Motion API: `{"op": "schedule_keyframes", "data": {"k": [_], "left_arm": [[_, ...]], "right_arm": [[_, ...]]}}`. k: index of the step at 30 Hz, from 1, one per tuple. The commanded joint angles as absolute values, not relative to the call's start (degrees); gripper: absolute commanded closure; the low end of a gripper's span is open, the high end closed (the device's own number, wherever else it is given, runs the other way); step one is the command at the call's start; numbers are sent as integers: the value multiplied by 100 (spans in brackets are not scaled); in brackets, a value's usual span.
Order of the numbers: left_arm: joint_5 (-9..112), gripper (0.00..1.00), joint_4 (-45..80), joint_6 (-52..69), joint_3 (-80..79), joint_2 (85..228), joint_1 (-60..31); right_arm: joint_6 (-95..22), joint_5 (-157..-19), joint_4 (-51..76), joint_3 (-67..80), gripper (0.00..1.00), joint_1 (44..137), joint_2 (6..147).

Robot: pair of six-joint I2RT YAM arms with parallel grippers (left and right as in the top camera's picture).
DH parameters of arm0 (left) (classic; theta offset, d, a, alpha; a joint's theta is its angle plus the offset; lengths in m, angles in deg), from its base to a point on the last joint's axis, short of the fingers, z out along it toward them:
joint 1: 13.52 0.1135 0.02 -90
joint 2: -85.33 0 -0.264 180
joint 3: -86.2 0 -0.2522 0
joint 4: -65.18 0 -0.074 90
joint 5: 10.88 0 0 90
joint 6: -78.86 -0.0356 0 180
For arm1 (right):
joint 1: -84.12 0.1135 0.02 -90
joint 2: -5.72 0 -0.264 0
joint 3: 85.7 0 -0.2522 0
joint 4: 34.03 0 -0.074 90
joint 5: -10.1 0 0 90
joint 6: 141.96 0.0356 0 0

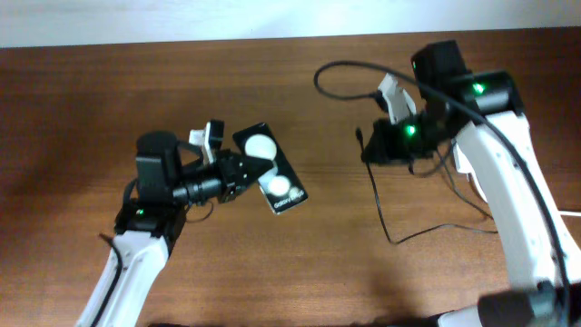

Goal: Plug charger to phone and switch on socket
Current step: 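Bring the cable plug up to the phone's bottom port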

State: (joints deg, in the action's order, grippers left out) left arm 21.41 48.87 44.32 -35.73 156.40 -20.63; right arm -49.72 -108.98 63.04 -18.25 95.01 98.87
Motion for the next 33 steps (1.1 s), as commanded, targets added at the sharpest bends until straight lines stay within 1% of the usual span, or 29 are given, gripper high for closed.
{"op": "schedule_keyframes", "data": {"k": [1, 3, 4, 7, 8, 9, 10, 11, 14, 15, 23, 33], "left_arm": [[1376, 100, 5882, 5110, -3511, 16112, -2061], [1376, 100, 6474, 5424, -3511, 16228, -2061], [1376, 100, 6990, 5669, -3511, 16239, -2061], [1376, 100, 7947, 6218, -3511, 16237, -2061], [1373, 100, 8188, 6314, -3511, 16237, -2061], [1373, 100, 8306, 6349, -3511, 16237, -2061], [1378, 100, 8308, 6353, -3511, 16237, -2059], [1376, 100, 8308, 6351, -3511, 16237, -2059], [1341, 100, 8310, 6371, -3511, 16237, -2059], [1260, 100, 8314, 6548, -3511, 16237, -2022], [1306, 100, 8389, 7160, -3511, 16237, -1742], [1395, 100, 8397, 7177, -3511, 16237, -1749]], "right_arm": [[-5243, -11142, 6376, -1761, 96, 10048, 9222], [-4946, -11138, 6376, -1696, 96, 10435, 8888], [-4845, -11118, 6374, -1676, 96, 10671, 8783], [-4825, -11044, 6328, -1676, 96, 11224, 8746], [-4777, -10959, 6309, -1676, 96, 11379, 8746], [-4395, -10498, 6285, -1676, 96, 11611, 8746], [-3964, -9883, 6291, -1676, 96, 11816, 8746], [-3783, -9529, 6287, -1676, 96, 11973, 8746], [-3687, -9265, 6169, -1674, 96, 12286, 8746], [-3532, -9204, 6197, -1674, 96, 12312, 8754], [-3494, -9488, 6287, -1674, 96, 12317, 8774], [-3510, -9483, 5963, -1674, 96, 12614, 9023]]}}
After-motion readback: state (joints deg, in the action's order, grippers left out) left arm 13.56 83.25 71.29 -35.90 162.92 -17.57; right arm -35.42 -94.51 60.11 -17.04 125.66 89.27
